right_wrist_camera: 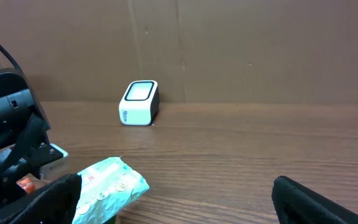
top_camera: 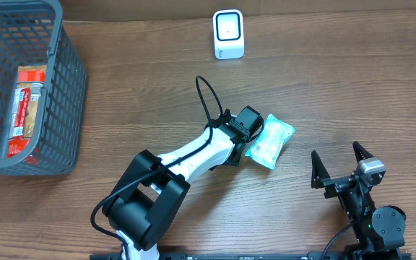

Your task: Scan the item barcode

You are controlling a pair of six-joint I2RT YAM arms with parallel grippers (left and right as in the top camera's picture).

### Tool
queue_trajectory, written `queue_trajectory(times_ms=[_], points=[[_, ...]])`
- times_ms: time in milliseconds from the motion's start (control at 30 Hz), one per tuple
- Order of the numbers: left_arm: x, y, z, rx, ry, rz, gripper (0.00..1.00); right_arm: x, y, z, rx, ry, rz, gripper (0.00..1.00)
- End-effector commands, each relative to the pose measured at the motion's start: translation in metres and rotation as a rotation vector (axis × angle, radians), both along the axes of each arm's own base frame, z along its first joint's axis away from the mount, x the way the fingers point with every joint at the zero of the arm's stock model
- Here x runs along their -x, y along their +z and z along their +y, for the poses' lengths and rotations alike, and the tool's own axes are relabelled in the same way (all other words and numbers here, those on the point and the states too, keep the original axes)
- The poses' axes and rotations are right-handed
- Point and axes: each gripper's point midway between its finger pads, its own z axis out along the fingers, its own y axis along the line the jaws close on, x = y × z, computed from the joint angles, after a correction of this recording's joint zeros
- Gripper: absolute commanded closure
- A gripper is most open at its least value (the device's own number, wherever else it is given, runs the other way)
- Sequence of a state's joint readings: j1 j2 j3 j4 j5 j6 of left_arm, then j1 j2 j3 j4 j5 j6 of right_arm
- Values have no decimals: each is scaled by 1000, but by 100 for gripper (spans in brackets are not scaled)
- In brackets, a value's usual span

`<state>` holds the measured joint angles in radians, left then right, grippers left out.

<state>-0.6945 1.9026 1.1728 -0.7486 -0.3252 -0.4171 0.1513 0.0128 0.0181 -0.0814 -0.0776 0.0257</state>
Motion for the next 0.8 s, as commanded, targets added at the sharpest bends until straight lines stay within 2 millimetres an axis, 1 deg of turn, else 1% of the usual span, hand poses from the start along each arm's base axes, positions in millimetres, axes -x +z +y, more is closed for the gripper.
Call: queue_trajectory(times_ms=[0, 200, 300, 367, 400, 433, 467, 500, 533, 567, 633, 700, 767], points=[[-12, 15, -19, 40, -2, -28, 83, 0, -2, -2, 4, -8, -4, 0], [-29, 53, -37, 86, -4, -50, 82, 0, -2, -2, 4, -8, -4, 0], [-36, 74, -42, 96, -3, -64, 81, 0, -2, -2, 4, -8, -4, 0], [-41, 88, -42, 103, 5, -73, 78, 0, -2, -2, 4, -8, -4, 0], [-45, 99, -41, 108, 13, -78, 74, 0, -2, -1, 4, -8, -4, 0], [-46, 104, -40, 112, 17, -75, 69, 0, -2, -1, 4, -8, -4, 0], [-46, 108, -40, 119, 17, -66, 62, 0, -2, -2, 4, -8, -4, 0], [-46, 111, -39, 132, 7, -45, 44, 0, -2, -2, 4, -8, -4, 0], [-45, 113, -40, 143, -10, -25, 29, 0, -2, -2, 4, -8, -4, 0], [-42, 114, -39, 157, -31, 6, 22, 0, -2, -2, 4, -8, -4, 0], [-37, 112, -36, 183, -74, 71, 11, 0, -2, -2, 4, -8, -4, 0], [-32, 110, -27, 188, -80, 121, 3, 0, -2, -2, 4, -8, -4, 0], [-29, 108, -11, 161, -59, 155, 0, 0, -2, -2, 4, -8, -4, 0]])
